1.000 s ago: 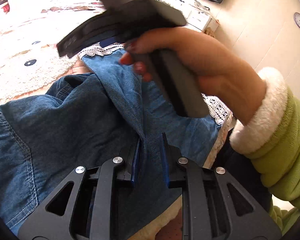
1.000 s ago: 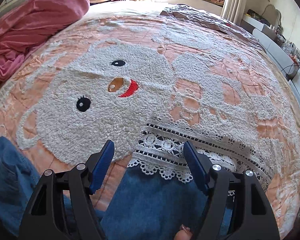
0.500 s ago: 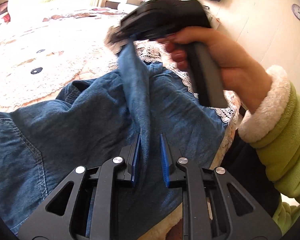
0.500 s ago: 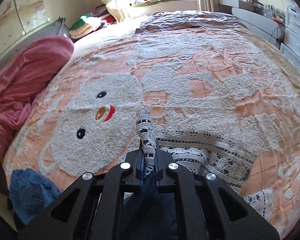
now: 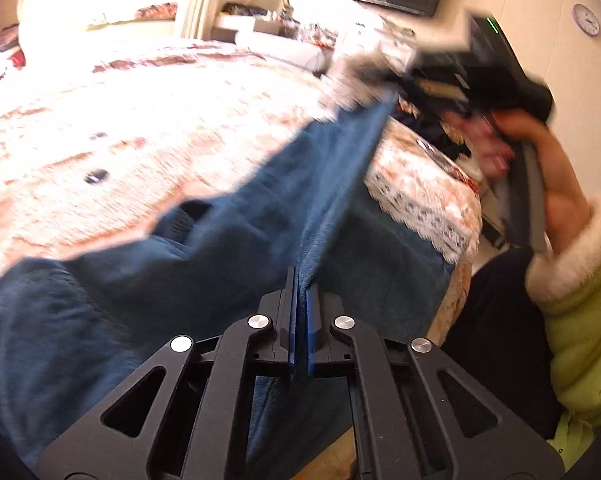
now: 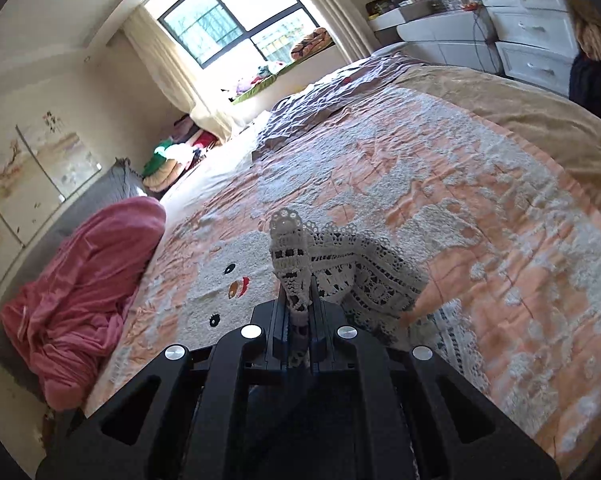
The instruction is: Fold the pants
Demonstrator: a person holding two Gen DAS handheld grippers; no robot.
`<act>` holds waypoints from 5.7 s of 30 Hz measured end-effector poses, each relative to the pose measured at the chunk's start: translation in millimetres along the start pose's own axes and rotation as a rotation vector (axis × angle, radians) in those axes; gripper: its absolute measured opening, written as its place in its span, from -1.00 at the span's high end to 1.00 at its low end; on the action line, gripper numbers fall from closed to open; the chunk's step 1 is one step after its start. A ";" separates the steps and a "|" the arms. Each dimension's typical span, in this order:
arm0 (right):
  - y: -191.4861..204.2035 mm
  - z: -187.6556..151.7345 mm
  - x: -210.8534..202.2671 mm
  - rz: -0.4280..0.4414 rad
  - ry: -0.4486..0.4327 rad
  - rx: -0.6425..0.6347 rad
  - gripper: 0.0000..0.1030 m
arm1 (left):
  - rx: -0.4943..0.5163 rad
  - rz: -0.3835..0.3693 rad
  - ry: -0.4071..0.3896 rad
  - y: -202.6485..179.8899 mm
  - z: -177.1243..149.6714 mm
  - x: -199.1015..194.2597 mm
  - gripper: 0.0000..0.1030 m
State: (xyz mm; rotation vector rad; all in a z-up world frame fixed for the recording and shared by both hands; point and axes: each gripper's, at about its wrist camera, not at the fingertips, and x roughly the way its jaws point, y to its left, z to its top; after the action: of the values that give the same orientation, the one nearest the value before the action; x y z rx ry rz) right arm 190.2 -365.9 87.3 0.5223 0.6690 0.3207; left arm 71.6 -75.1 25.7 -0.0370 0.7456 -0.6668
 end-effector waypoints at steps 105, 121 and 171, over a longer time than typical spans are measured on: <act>126.3 -92.6 65.7 0.050 0.320 -0.656 -0.45 | -0.228 0.234 -0.037 44.9 0.8 -63.7 0.07; 142.4 -105.3 160.8 0.063 0.534 -0.767 0.10 | -0.069 0.168 0.146 8.8 -27.6 21.1 0.07; -51.5 -2.8 55.8 -0.119 0.292 -0.270 0.69 | -0.137 0.260 0.204 67.8 56.5 98.7 0.07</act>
State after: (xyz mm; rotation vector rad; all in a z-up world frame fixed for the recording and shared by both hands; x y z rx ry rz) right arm 235.7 -382.8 28.8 0.1771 0.9196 0.3727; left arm 198.1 -89.0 -10.6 0.0033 0.9727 -0.3738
